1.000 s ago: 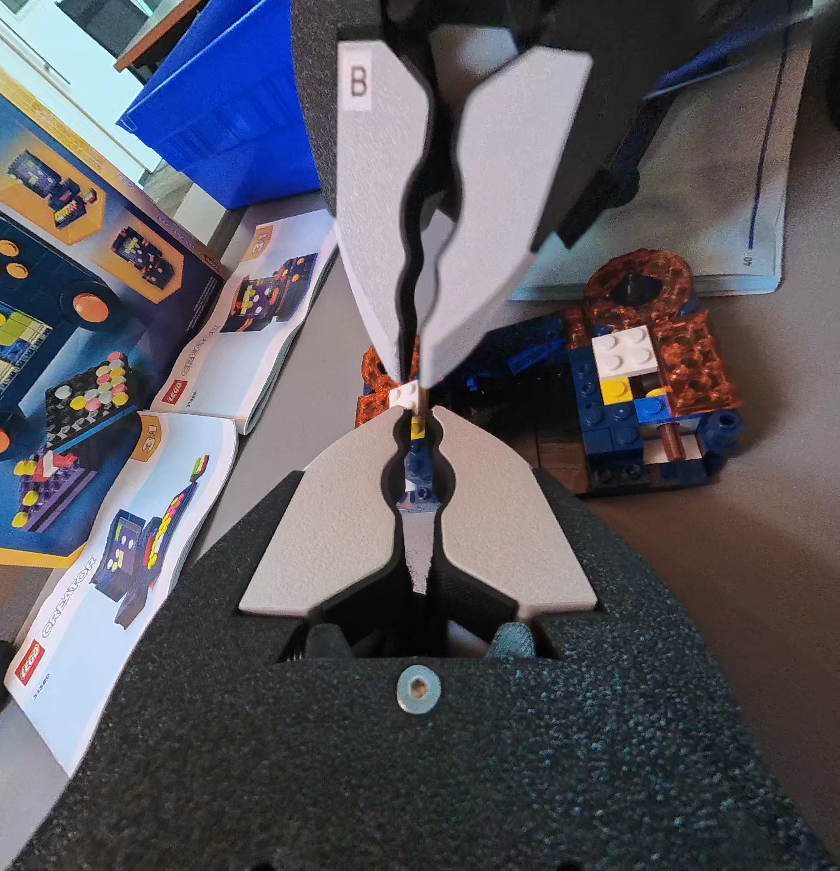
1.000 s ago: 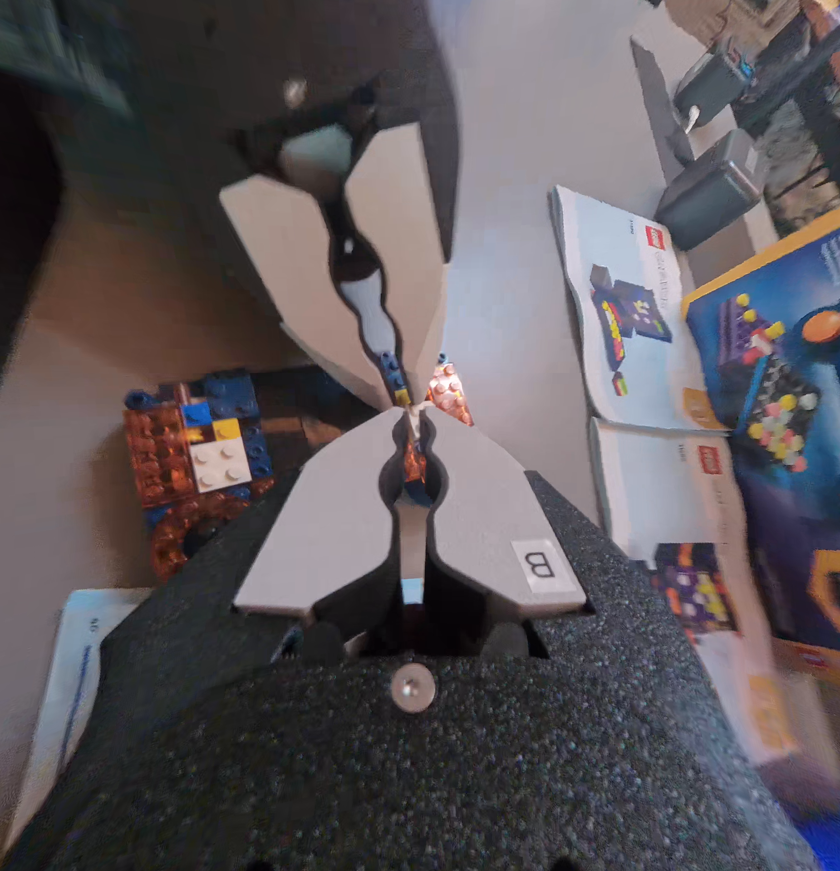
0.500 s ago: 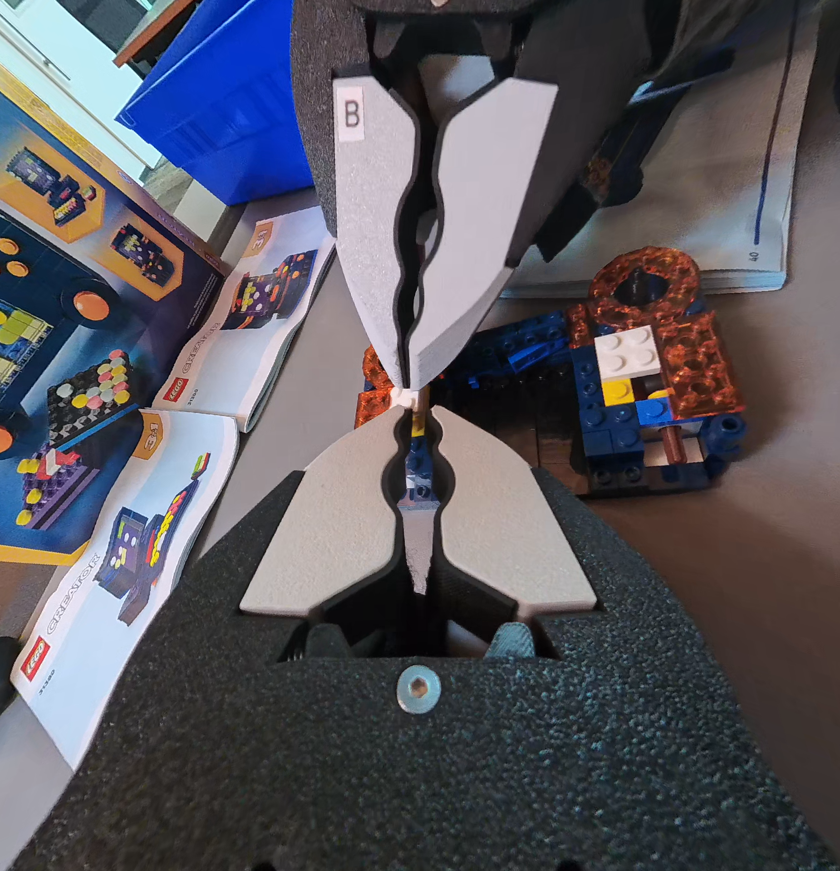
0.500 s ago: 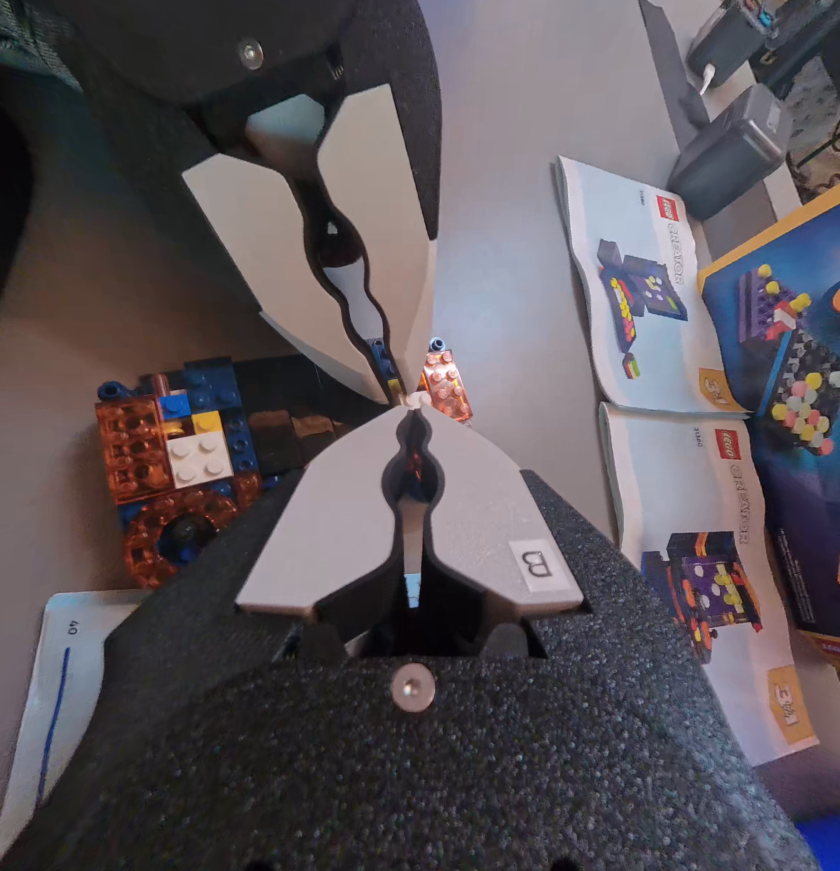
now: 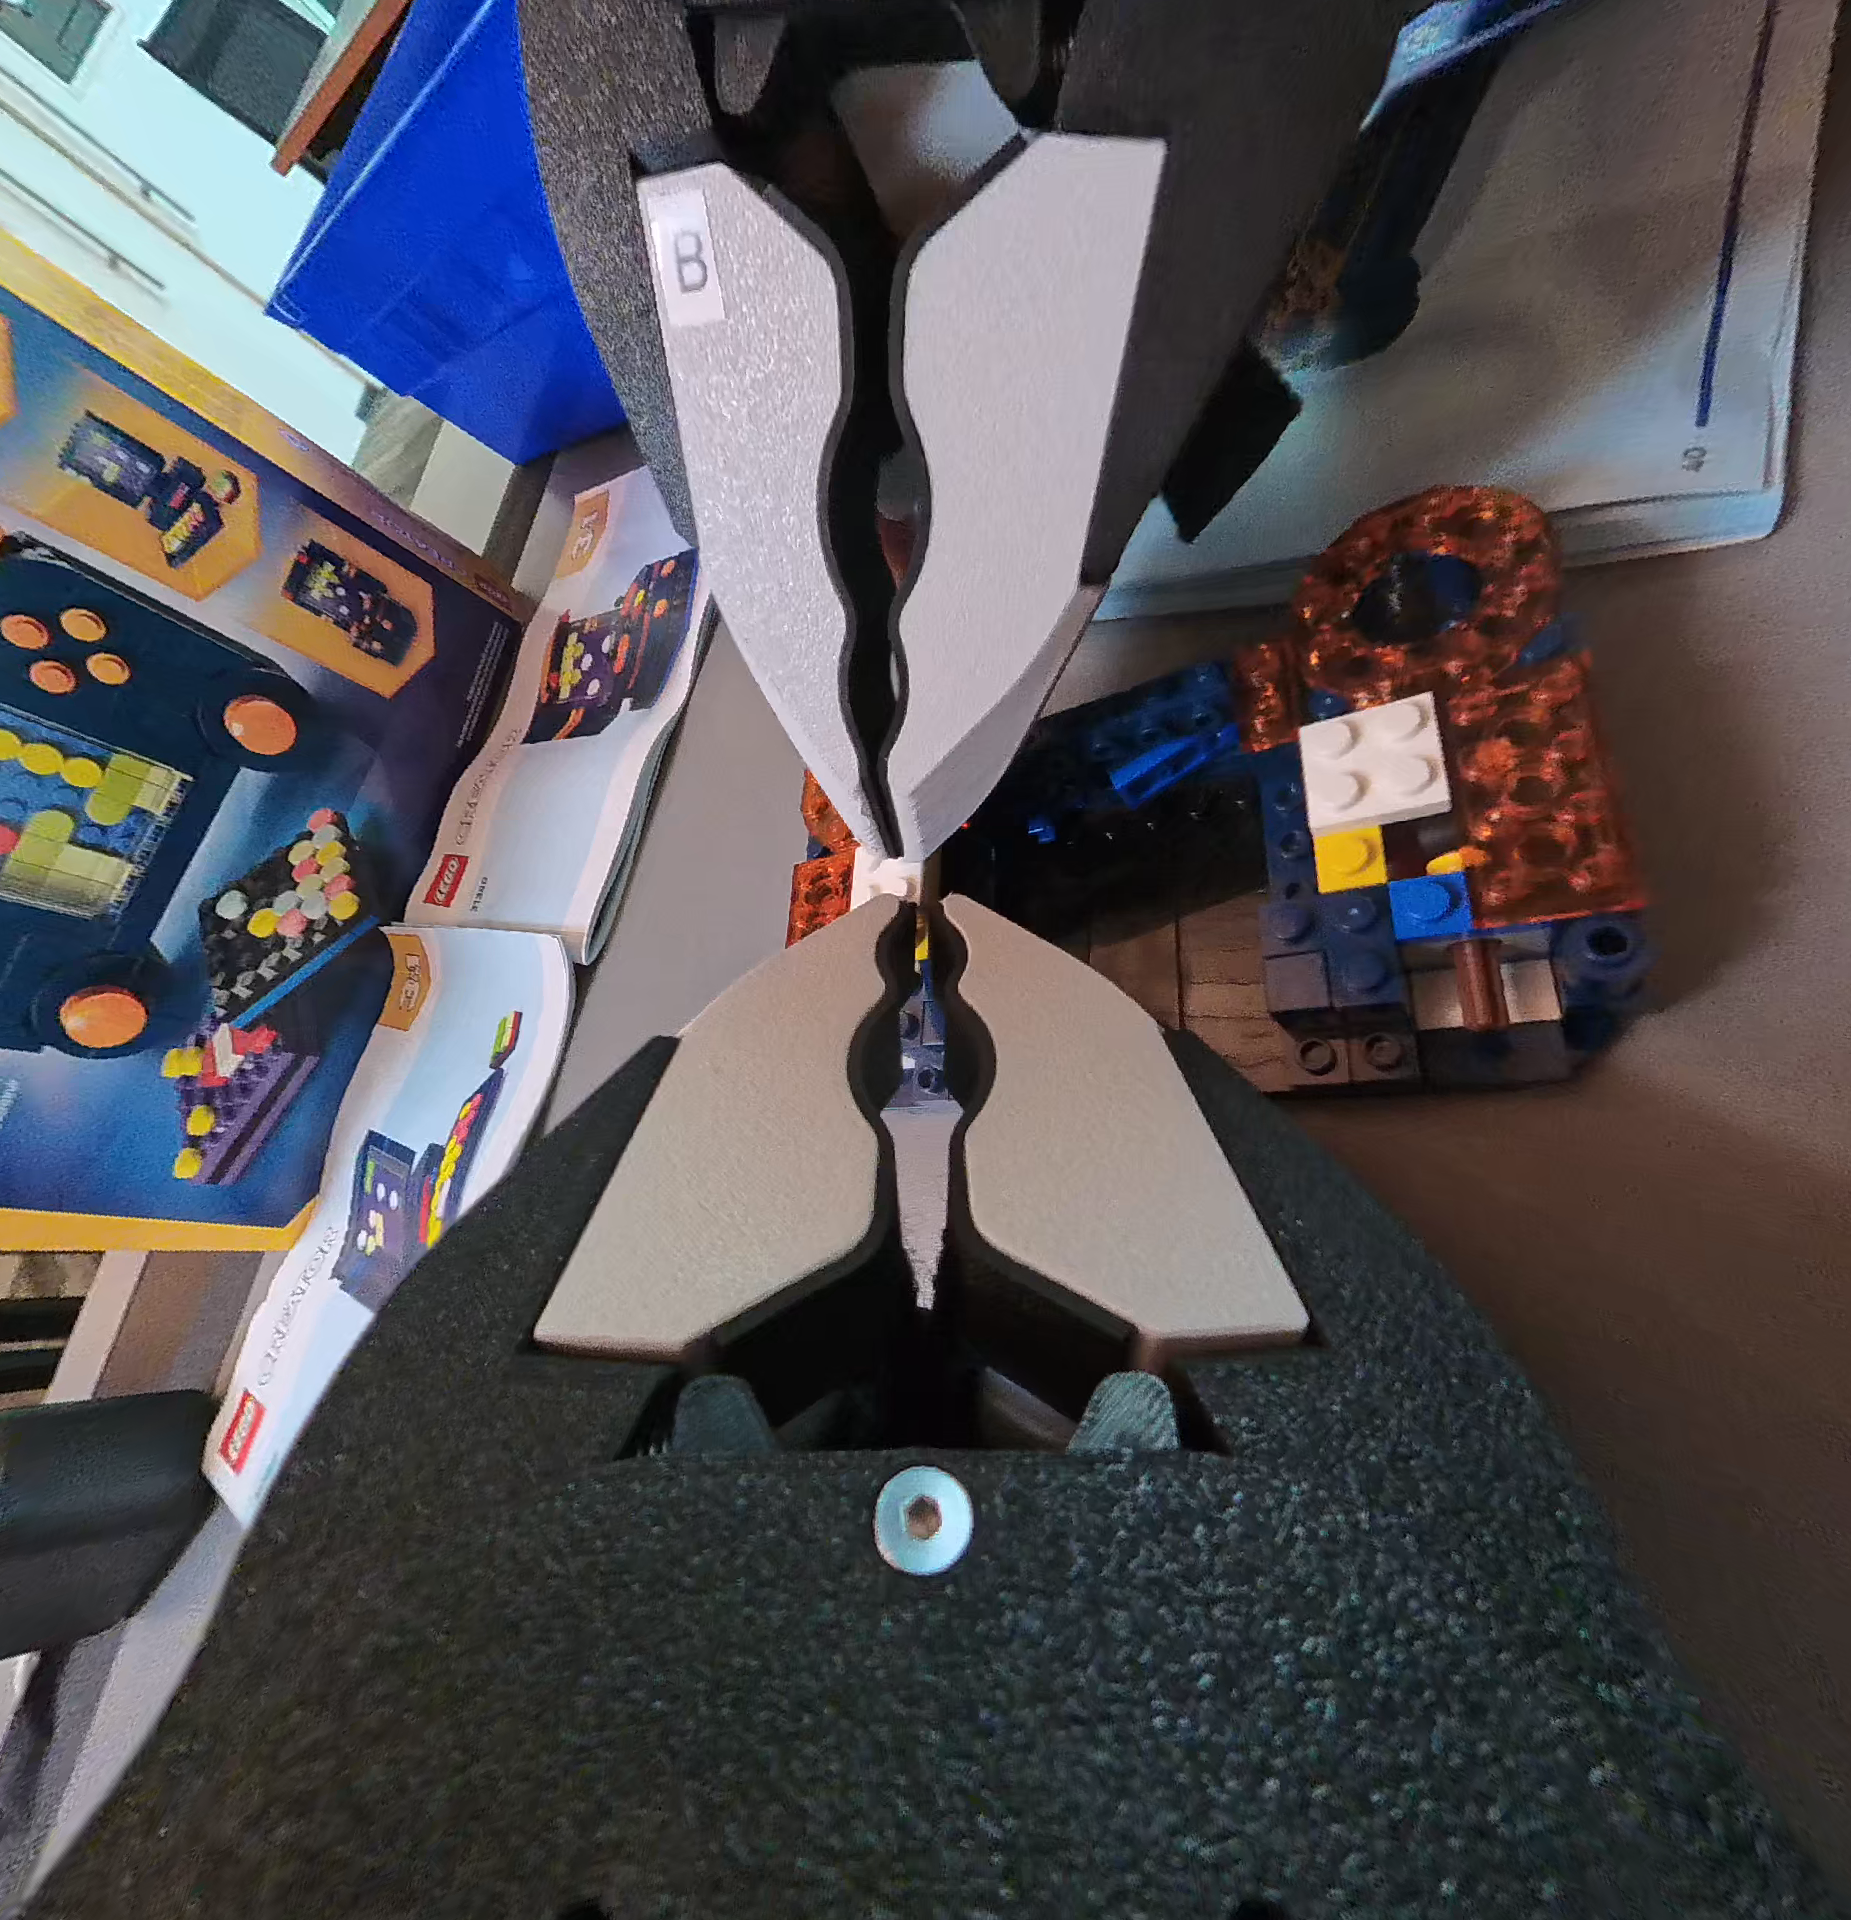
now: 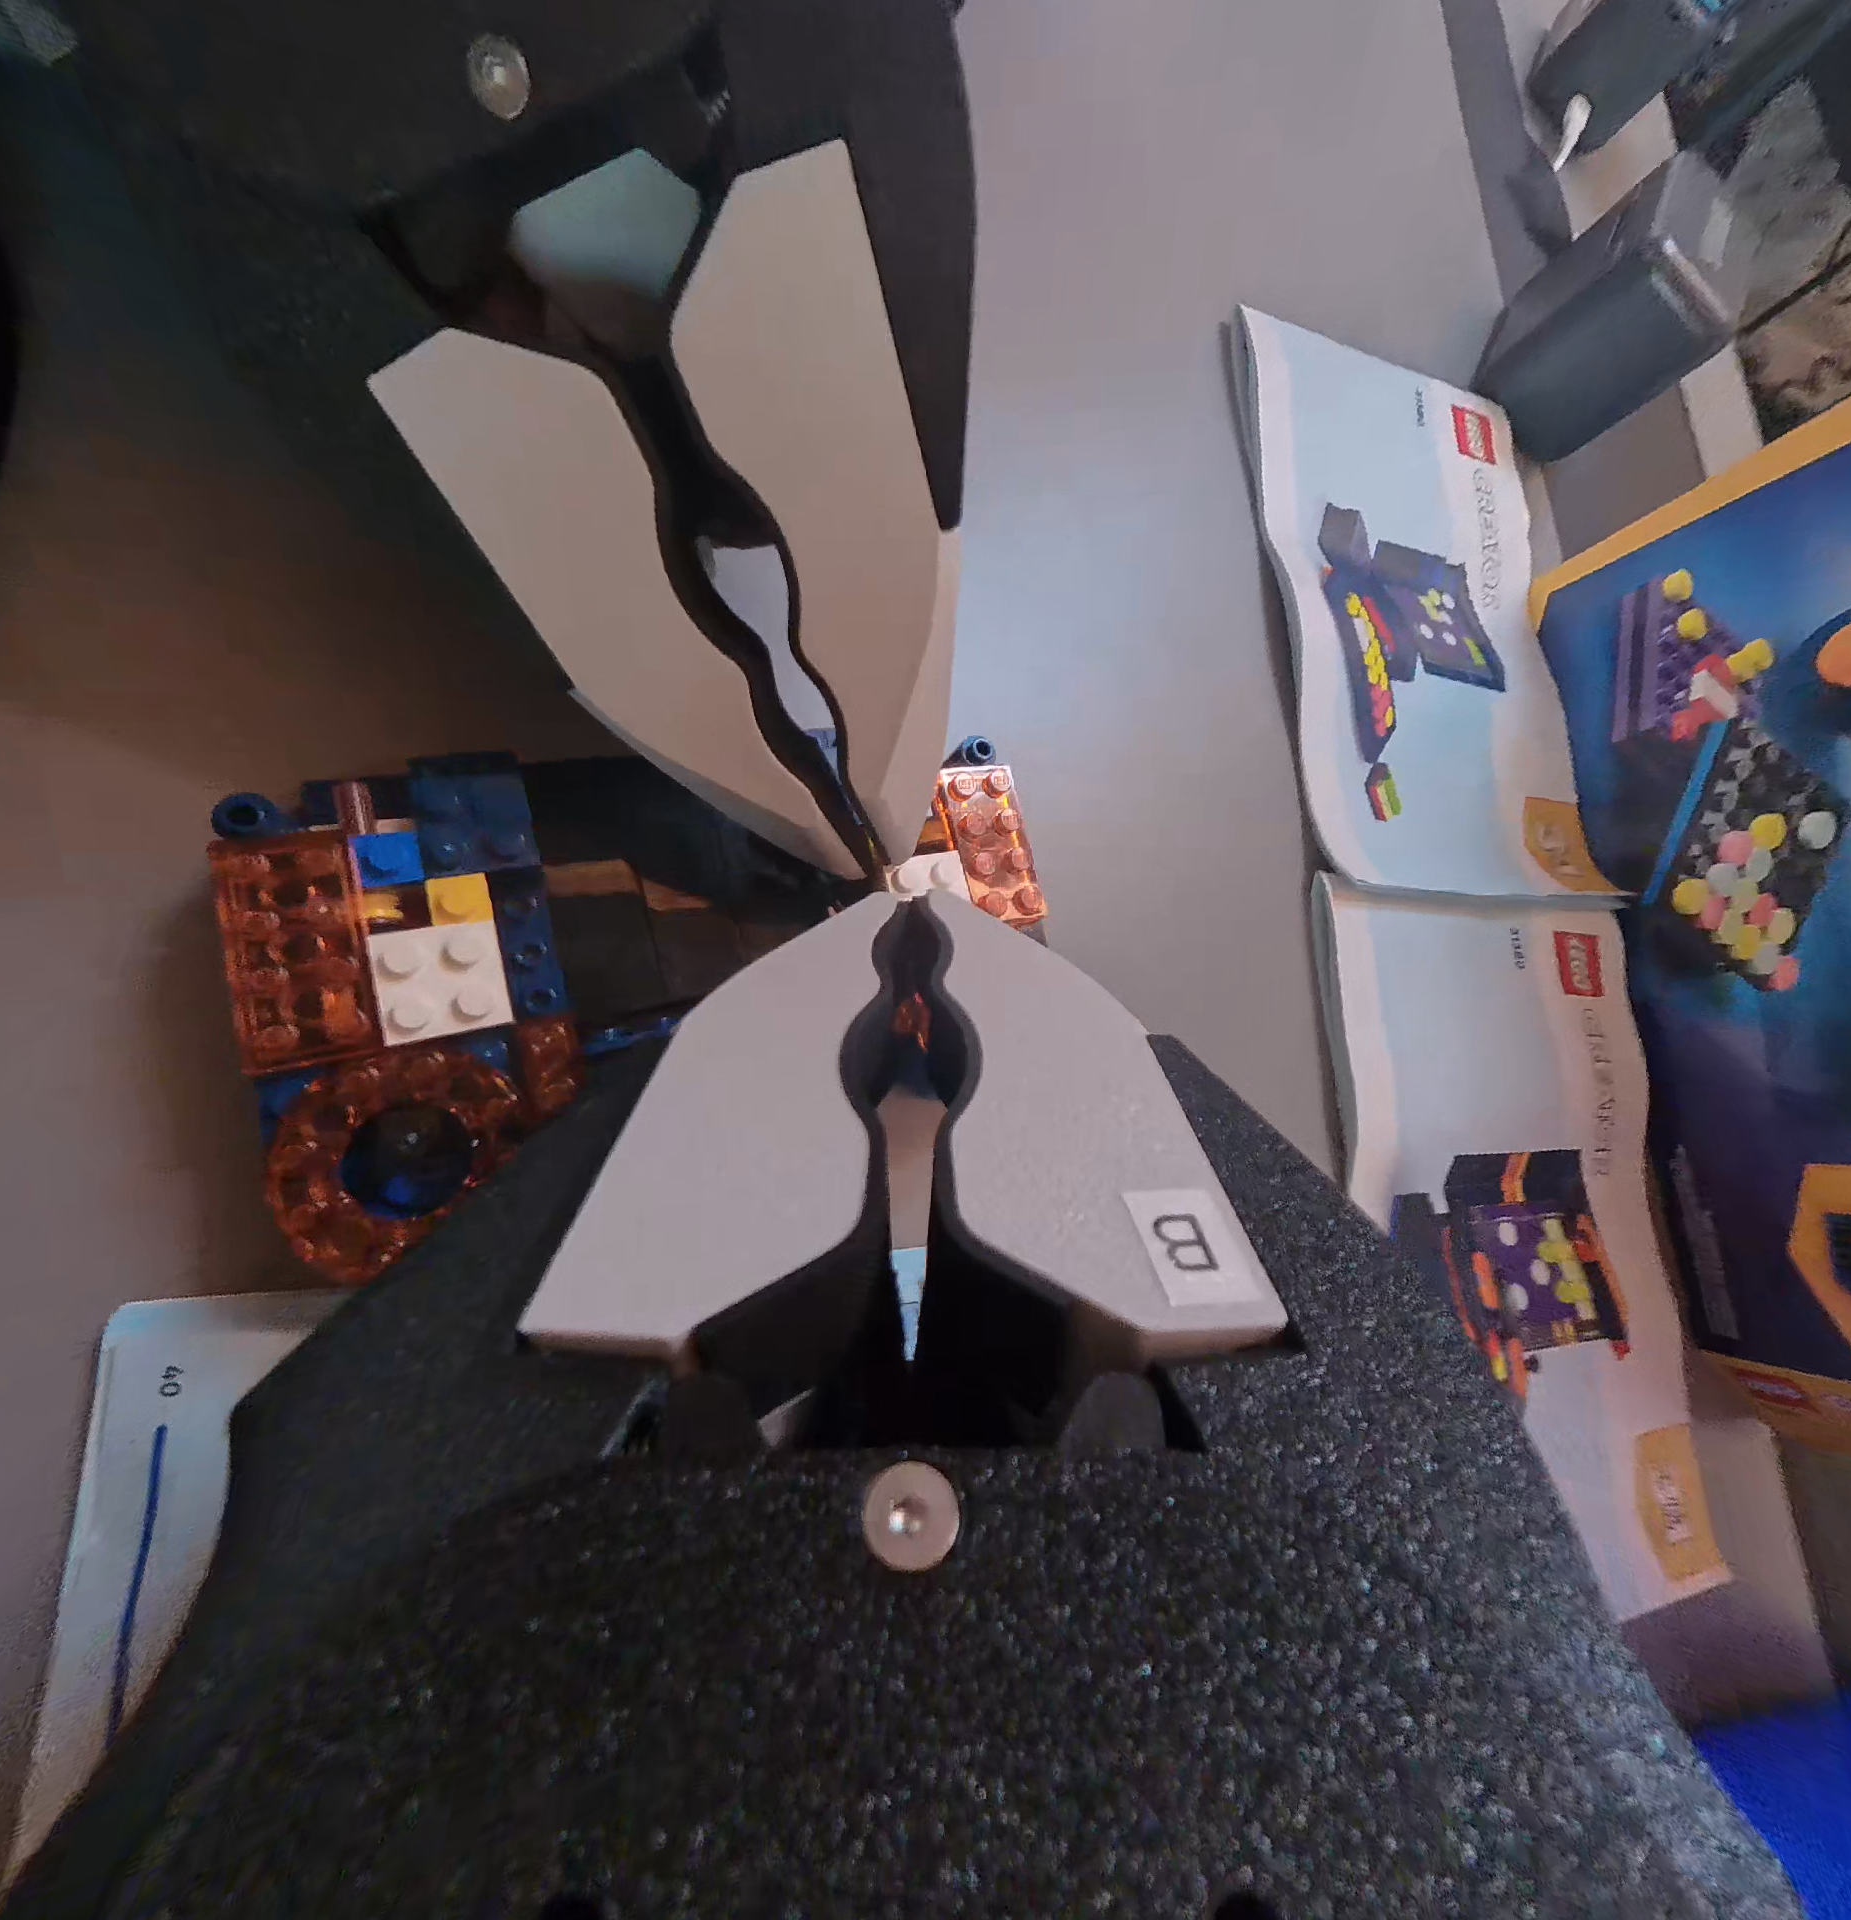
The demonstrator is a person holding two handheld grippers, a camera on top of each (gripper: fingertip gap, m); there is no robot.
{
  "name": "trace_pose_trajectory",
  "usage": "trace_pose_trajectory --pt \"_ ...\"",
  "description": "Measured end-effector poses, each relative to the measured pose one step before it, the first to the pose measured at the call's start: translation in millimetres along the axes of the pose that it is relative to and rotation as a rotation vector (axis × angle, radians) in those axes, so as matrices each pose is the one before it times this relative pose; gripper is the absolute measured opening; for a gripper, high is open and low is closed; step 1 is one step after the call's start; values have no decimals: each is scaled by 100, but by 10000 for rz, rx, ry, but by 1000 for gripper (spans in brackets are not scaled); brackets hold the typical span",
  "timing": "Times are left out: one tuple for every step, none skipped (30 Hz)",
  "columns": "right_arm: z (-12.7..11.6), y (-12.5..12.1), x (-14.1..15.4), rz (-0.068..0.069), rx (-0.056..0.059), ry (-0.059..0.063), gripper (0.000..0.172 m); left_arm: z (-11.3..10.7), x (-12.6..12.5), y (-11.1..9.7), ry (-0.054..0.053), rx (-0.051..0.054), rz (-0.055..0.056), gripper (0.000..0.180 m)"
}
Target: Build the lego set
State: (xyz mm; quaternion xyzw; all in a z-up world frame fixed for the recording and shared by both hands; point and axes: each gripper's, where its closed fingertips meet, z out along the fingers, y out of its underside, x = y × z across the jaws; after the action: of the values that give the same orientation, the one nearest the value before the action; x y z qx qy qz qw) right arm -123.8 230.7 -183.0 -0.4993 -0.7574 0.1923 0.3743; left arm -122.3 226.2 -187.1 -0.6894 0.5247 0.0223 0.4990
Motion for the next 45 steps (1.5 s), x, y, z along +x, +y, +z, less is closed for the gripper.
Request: trace_pose_trajectory --pt "2 19 -1 184 -85 -132 0 -1 7 4 45 -7 -103 2" --pt "5 20 5 158 -92 -133 0 -6 -3 8 56 -32 -90 1" --pt "4 14 -13 151 -85 -139 0 6 6 13 63 -38 -86 1" --pt "8 21 -1 157 -75 -143 1 -11 0 9 49 -42 -43 1" --pt "7 15 -5 190 -61 -148 0 3 13 7 43 -41 -91 1" --pt "1 10 0 156 -70 -124 0 -8 2 6 52 -29 -144 1" --pt "8 13 1 87 -83 -90 1 1 -5 11 55 4 -146 1" --pt "6 16 0 82 -110 -76 1 -4 6 10 66 -3 -161 1" --pt "0 8 3 57 -124 -85 1 0 6 0 57 -41 -111 1" --pt "9 -1 0 119 -134 -131 1 6 -11 7 45 -47 -94 0" --pt "6 -3 -17 101 -112 -154 1 1 4 -2 39 -36 -123 1" --pt "2 -35 -12 39 -64 -169 0 -1 -3 -23 23 19 -124 0" --pt "-22 -46 -63 -81 13 -276 0 -7 20 -58 30 110 -188 0" --pt "-88 -27 -79 -19 52 -411 0 -48 131 -86 153 199 -317 1" --pt "-287 -212 350 303 188 -174 0 -171 96 -69 201 197 -423 3" --pt "-630 -837 520 392 622 -20 0 -378 -157 -240 53 339 -353 4" --pt "-687 -938 116 245 635 -192 0 -532 -348 -438 -80 477 -268 4" --pt "-389 -341 43 7 175 -89 0 -492 -411 -370 -113 386 -237 4" --pt "-40 404 172 -233 -339 103 0 -327 -272 -209 -58 238 -180 4" --pt "207 647 49 -400 -465 110 0 -106 -117 -72 -30 101 -53 3" --pt "339 367 -272 -421 -233 -19 0 88 18 17 -31 -18 106 3" --pt "357 101 -317 -298 -41 -38 0 214 62 -48 -77 -29 186 3" --pt "348 129 -180 -156 -62 10 0 291 -21 -116 -158 -24 190 1" --pt "276 160 -64 -72 -92 27 0 317 -98 -64 -210 -60 186 0" --pt "221 63 9 -31 -13 38 0 275 -66 7 -170 -113 184 0" --pt "159 26 -38 7 12 -20 0 214 91 38 -30 -108 130 0" --pt "106 80 -136 13 -29 -107 0 162 323 96 160 -122 29 0" --pt "95 152 -108 -1 -70 -74 0 168 293 250 166 -186 -57 0" --pt "26 -1 -1 0 34 4 0 161 238 414 143 -271 -1 0" --pt "11 39 27 33 -1 24 0 168 157 508 79 -305 55 0" --pt "-6 31 55 74 -26 39 0 60 58 -40 26 28 -19 0" --pt "34 22 9 74 -41 7 0 53 3 35 36 -78 -147 0" --pt "131 74 -91 54 -82 -53 0 74 26 -12 77 -62 -220 0" --pt "39 -61 -9 -30 -21 12 0 53 4 10 55 -59 -206 0" --pt "-1 36 -2 -40 -91 -4 0 -6 7 21 84 -14 -176 0" --pt "8 1 7 100 -73 -46 0 -10 0 16 84 -8 -176 0" --pt "2 22 8 140 -52 -65 0 9 -1 8 52 -4 -118 0" --pt "0 3 10 74 -5 -35 0 -3 -3 4 28 -25 -87 0" --pt "-2 25 6 35 -7 3 1 -2 3 8 21 -21 -94 0" --pt "2 22 -5 35 -63 20 1 -8 -4 9 24 -14 -96 0" --pt "3 8 7 10 -126 36 1 -3 4 13 41 -37 -153 0" --pt "3 10 -3 -57 -168 32 1 -10 12 15 76 -50 -185 0" --pt "10 -4 6 -39 -144 5 1 -8 0 18 80 -35 -143 0" --pt "6 6 10 6 -78 -20 1 -13 -7 16 36 -42 -74 0" --pt "-7 6 6 18 -17 -23 1 -4 5 19 -26 -52 46 0"
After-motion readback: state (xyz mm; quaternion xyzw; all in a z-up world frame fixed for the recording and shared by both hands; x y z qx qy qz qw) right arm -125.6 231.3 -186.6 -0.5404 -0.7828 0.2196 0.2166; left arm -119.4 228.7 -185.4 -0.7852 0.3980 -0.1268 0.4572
